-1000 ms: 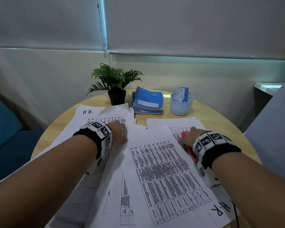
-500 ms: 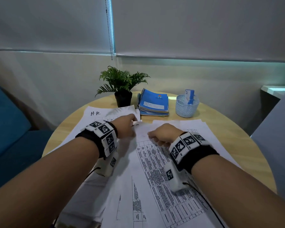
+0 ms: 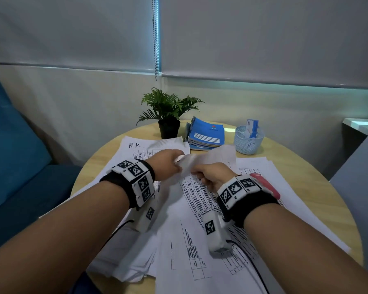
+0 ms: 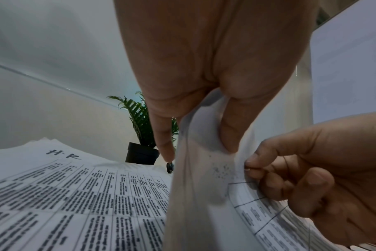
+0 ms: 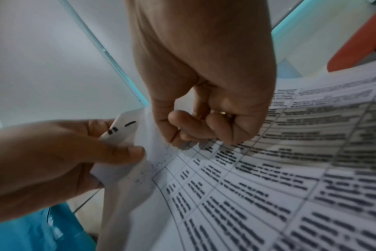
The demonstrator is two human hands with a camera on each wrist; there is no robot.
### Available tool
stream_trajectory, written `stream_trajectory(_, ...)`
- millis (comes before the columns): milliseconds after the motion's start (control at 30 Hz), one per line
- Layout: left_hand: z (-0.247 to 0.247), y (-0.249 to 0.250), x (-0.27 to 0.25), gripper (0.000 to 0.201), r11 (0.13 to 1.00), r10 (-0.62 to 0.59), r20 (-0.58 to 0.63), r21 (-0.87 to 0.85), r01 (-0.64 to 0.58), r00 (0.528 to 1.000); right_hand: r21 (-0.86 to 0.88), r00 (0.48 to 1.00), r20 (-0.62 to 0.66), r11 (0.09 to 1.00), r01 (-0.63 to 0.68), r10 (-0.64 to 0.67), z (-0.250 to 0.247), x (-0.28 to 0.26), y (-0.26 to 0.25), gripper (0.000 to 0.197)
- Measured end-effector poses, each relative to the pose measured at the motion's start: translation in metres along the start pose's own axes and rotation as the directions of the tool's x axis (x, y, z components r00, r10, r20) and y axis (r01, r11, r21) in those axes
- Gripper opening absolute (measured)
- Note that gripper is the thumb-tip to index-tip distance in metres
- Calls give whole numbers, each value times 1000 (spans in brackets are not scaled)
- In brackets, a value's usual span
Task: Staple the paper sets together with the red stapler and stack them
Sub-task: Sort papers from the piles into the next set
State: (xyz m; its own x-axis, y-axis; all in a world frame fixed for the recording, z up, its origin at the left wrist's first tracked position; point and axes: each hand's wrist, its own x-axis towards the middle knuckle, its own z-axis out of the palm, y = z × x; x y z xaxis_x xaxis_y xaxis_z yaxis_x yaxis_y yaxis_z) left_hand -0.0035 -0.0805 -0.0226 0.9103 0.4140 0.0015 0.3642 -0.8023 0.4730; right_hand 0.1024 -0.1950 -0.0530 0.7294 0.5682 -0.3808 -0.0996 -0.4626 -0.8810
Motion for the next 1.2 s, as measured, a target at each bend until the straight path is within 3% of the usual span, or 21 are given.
stream_trajectory(167, 2, 3, 6, 37, 998, -47, -98, -44, 43, 994, -263, 972, -36, 940, 217, -234, 3, -3, -4, 24)
stream_trajectory(267, 4, 2, 13, 31, 995, -69, -156, -81, 57, 985, -235, 936, -98, 922, 308, -337, 1, -1, -1, 19)
stream_trajectory(433, 10, 0, 20, 36, 993, -116, -133, -20, 114, 984, -321, 885, -128, 864, 389, -447, -5, 3, -3, 14)
stream_trajectory(533, 17, -10, 24, 53, 986, -153, -50, 62, 156, 987, -319, 882, -122, 859, 400, -455, -15, 3, -3, 7)
stream_trajectory(633, 24, -15, 25, 93, 954, -159, 94, 269, 129, 983, -291, 873, -148, 864, 411, -465, -33, -4, -2, 9)
stream_trajectory(667, 26, -15, 25, 97, 927, -166, 129, 360, 109, 978, -285, 870, -151, 864, 416, -469, -41, -6, -2, 9)
stream_trajectory(767, 34, -14, 26, 69, 813, -170, 199, 582, 23, 965, -258, 880, -147, 877, 406, -451, -71, -13, 1, 12)
stream_trajectory(833, 39, -14, 27, 51, 766, -179, 269, 641, -37, 946, -256, 890, -171, 891, 374, -423, -96, -18, 5, 13)
stream_trajectory(967, 45, -10, 25, 52, 875, -200, 361, 484, 1, 911, -313, 877, -259, 895, 319, -404, -152, -31, 19, 14)
stream_trajectory(1033, 49, -8, 25, 54, 883, -208, 358, 469, 17, 910, -319, 875, -296, 903, 287, -383, -181, -36, 30, 16)
stream_trajectory(1167, 46, -18, 32, 37, 890, -204, 409, 456, -6, 890, -319, 854, -389, 920, 227, -346, -238, -44, 61, 16)
stream_trajectory(1200, 44, -19, 31, 43, 897, -219, 416, 442, 14, 883, -307, 846, -420, 929, 207, -328, -251, -48, 69, 16)
